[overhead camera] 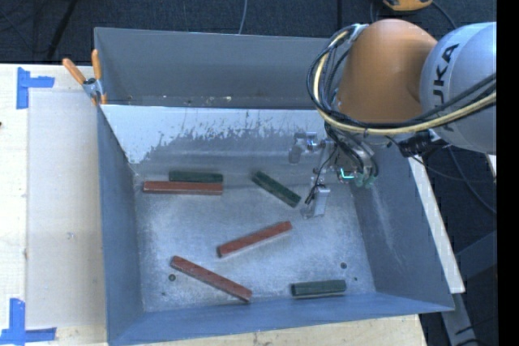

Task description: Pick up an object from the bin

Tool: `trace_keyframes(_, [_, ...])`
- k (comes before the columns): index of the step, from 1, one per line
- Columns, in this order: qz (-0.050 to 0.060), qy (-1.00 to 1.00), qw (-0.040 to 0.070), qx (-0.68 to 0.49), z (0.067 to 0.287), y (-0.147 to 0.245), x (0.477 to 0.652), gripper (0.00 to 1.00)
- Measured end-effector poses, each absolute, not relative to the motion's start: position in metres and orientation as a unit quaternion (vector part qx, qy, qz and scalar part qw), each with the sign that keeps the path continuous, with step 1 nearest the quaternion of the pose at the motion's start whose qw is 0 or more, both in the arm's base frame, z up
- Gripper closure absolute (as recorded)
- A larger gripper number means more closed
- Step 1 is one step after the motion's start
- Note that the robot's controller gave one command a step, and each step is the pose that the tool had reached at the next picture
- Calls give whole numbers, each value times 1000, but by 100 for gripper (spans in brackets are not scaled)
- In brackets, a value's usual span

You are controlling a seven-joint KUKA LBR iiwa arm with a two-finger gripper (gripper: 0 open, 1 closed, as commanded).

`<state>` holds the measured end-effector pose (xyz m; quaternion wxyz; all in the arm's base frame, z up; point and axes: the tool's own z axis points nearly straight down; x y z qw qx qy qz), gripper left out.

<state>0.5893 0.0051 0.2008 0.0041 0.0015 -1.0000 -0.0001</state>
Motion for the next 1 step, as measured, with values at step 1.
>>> trace_keyframes(1, [0,-1000,0,2,205,5,591,0])
